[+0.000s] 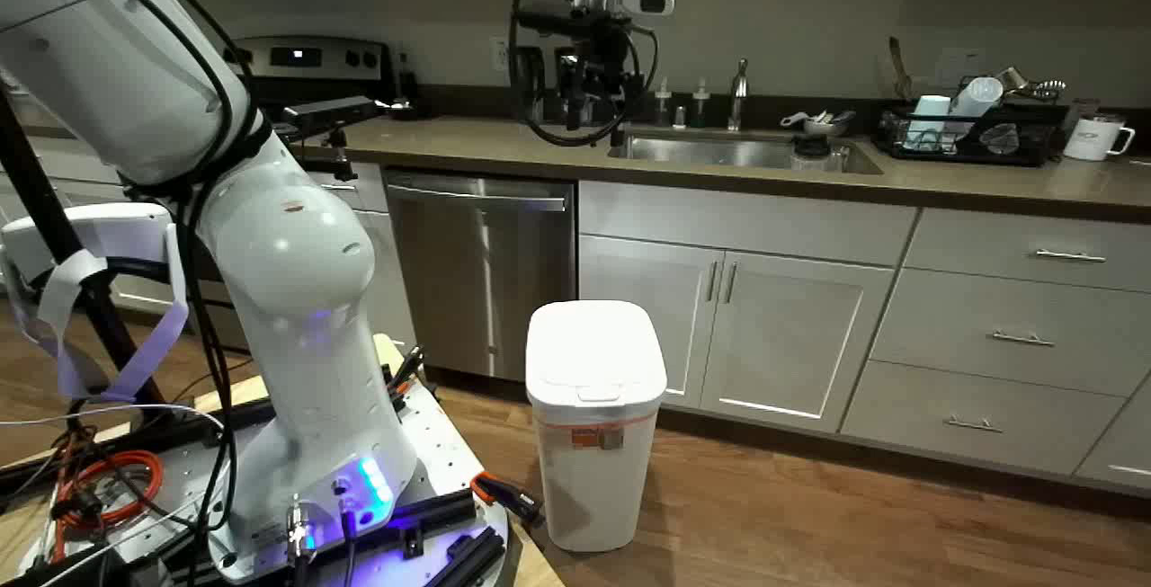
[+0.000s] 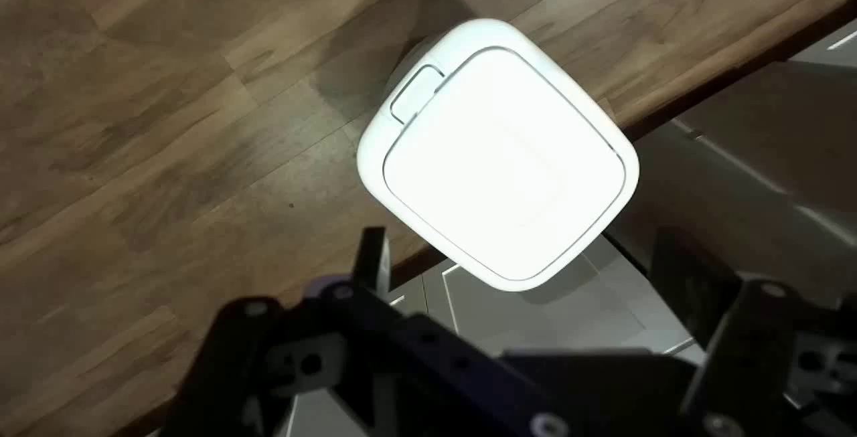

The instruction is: Press the open button of the bin

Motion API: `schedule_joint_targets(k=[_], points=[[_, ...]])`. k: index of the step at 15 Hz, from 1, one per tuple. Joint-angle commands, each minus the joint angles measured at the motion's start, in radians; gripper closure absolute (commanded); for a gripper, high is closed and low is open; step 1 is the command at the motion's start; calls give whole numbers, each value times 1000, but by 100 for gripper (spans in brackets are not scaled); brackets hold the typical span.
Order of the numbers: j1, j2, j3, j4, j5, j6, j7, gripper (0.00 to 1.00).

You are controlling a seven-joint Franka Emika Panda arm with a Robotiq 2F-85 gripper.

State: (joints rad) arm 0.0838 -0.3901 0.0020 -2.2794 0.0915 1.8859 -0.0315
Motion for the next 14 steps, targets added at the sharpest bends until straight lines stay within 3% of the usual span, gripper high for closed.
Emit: schedule_joint_targets(k=[1, 10, 14], points=[[-12, 1, 10, 2, 4, -3, -3, 0], [-12, 1, 10, 2, 4, -3, -3, 0], [-10, 72, 31, -58, -33, 77, -9, 0]])
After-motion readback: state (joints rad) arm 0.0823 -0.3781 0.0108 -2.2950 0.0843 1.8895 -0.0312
